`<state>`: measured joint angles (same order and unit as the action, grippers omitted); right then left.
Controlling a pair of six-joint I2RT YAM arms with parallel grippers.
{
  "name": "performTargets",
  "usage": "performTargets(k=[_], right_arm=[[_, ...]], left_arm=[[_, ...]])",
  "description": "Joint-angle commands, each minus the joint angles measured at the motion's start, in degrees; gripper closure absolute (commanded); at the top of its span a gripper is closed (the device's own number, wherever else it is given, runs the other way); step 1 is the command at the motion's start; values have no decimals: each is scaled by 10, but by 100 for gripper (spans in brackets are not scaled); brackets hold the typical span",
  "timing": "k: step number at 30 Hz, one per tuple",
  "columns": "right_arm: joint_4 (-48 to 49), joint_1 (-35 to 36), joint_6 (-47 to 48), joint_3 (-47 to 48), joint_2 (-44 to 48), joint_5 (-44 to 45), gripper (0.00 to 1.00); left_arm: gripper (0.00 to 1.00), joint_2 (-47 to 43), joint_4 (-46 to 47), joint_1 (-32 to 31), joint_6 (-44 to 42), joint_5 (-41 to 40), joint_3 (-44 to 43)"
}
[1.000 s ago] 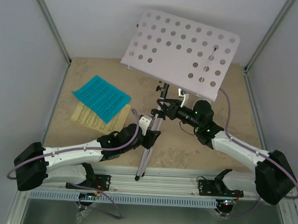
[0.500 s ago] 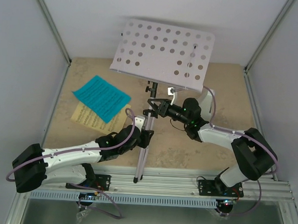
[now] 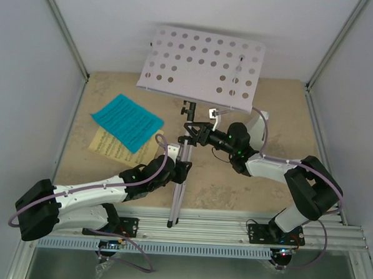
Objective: Pack up the instrument practice props
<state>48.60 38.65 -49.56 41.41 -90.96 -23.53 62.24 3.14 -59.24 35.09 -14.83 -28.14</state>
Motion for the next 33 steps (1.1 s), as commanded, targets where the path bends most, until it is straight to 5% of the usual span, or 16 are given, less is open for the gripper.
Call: performTargets(k=[1, 14, 33], right_arm=[[-57, -25, 108, -28, -23, 89, 68], [-51, -26, 122, -54, 40, 83, 37], [-90, -25, 140, -125, 201, 96, 29]], left_arm=[[100, -26, 89, -16, 5, 6, -2], [100, -31, 107, 5, 19, -7, 9], [100, -16, 96, 45, 39, -22, -6]])
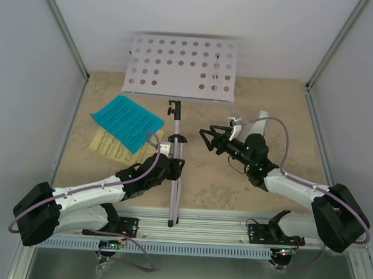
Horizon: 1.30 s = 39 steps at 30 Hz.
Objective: Pack up the instrument practice props
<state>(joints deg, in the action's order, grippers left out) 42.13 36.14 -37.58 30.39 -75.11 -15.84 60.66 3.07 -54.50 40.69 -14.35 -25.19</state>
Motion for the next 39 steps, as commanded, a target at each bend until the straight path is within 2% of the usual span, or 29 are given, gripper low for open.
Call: performTargets(k=[1, 13, 22, 30, 39], right_arm=[[-33, -1, 23, -17, 57, 20, 29], [-165, 0, 60, -43, 255, 71, 28], [-259, 0, 84, -49, 363, 92, 26], [-336, 0, 119, -45, 426, 128, 23], [-357, -1, 117, -60, 461, 137, 23]], left_arm=[[100, 4, 94, 0, -20, -31, -40], [100, 33, 114, 43, -22, -32, -42], [100, 73, 143, 64, -26, -13, -30], [100, 117, 172, 77, -19, 11, -17], [100, 188, 163, 82, -36, -4, -41]])
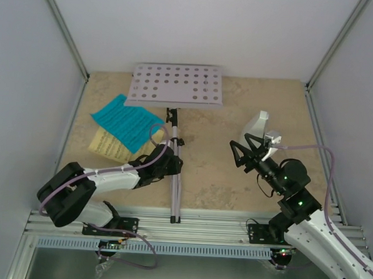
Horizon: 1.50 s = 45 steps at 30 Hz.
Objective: Pack up the instrument practice props
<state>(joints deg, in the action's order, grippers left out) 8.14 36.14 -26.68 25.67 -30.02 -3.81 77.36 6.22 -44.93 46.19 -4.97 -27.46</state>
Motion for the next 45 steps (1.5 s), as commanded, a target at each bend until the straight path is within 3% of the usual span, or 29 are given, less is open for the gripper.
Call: performTargets(k=[1, 20, 32, 42, 43, 45], right_arm=[[-19, -1, 9, -15, 12, 17, 23], [-76, -1, 36, -37, 59, 86, 21], [-116, 0, 58, -36, 92, 116, 17], [-131, -1, 96, -39, 100, 127, 16], [-133, 0, 101, -39, 98, 126, 16], [-136, 0, 110, -38, 94, 124, 16]], left_arm=[[100, 29, 134, -14, -93, -99, -20], [100, 140, 111, -13, -81, -106, -94], [100, 230, 53, -11, -112, -112, -218], [100, 280, 67, -3, -113, -65, -255], [98, 279, 72, -3, -115, -59, -253], [79, 269, 87, -3, -123, -46, -246]])
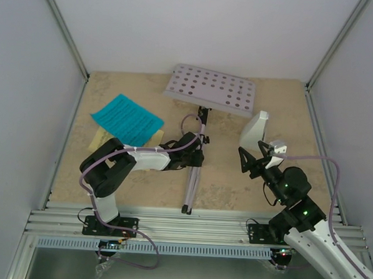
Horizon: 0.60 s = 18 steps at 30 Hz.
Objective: Pack up the instrument practice props
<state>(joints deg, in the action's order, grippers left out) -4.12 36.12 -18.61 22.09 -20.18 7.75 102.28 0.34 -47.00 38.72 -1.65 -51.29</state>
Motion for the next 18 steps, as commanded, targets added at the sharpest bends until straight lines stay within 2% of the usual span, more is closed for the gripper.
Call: performTargets(k=[1, 3, 6, 18], right_arm=[[-13, 0, 33, -3, -6, 6, 16], [-11, 0, 35, -4, -7, 4, 16], [-6, -1, 37, -6, -10, 0, 16], [17, 0, 28, 6, -18, -11, 16]], left_arm=[[69, 14, 151, 17, -51, -74, -6], [53, 1, 158, 17, -57, -70, -1], [35, -15, 161, 17, -69, -65, 1], [10, -124, 169, 17, -106, -27, 28]])
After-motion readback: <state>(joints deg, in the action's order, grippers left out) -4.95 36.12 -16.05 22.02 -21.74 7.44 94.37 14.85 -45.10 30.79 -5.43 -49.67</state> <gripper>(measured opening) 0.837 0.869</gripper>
